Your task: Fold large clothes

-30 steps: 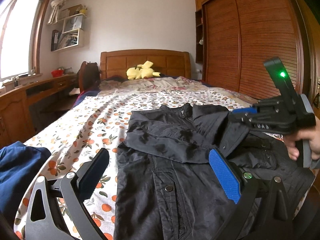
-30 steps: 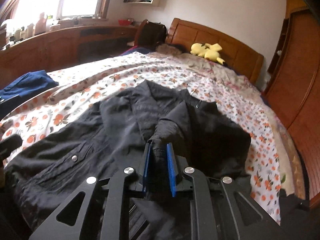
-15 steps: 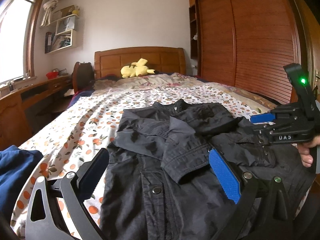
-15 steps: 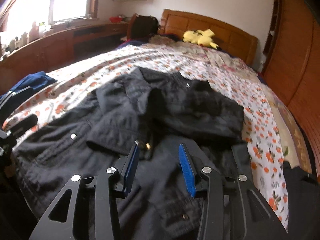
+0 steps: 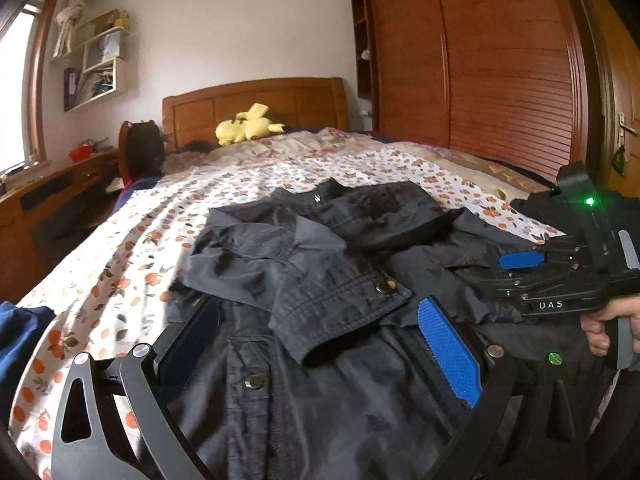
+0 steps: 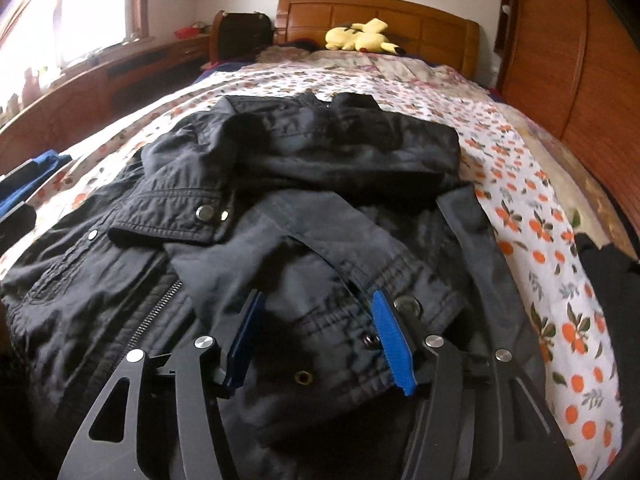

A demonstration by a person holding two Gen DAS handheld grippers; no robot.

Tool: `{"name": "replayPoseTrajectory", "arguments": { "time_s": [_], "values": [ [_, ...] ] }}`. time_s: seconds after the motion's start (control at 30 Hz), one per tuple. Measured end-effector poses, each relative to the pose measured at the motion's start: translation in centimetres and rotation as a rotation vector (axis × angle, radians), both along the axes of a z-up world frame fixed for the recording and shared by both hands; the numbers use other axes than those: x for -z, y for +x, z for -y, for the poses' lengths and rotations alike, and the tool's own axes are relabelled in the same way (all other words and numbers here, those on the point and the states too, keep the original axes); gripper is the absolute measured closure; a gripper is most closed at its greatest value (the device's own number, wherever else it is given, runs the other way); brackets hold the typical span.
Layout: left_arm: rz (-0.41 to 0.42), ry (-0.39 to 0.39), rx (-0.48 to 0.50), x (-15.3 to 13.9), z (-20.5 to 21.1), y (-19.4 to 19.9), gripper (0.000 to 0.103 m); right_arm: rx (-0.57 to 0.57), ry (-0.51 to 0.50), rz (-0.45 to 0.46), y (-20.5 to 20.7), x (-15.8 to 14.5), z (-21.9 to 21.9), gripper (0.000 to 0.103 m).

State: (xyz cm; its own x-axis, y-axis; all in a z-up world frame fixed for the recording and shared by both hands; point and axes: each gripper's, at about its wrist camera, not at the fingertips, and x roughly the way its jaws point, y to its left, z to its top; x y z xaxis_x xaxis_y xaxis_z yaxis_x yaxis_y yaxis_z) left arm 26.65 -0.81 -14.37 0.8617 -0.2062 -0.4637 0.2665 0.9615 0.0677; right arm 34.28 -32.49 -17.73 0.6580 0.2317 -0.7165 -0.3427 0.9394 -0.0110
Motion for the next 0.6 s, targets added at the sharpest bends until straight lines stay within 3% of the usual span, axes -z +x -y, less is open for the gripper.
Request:
{"name": "replayPoseTrajectory", "arguments": {
  "time_s": [0.27,0.5,0.6],
  "values": [
    [-0.049,0.039,0.033,1.9,2.5,1.2,0.002,-0.004,0.060,0.031,-0.9,0.0,1.2,0.047],
    [-0.056,0.075,0.053,1.7,4.8,2.5,0.003,-0.033,0.085,0.040,-2.2,-0.3,2.2,0.047],
    [-0.088,0.103,0.062,1.6,6.4,4.0,0.013,-0.040,0.089,0.041,-2.6,-0.3,2.8,0.047]
  ]
}}
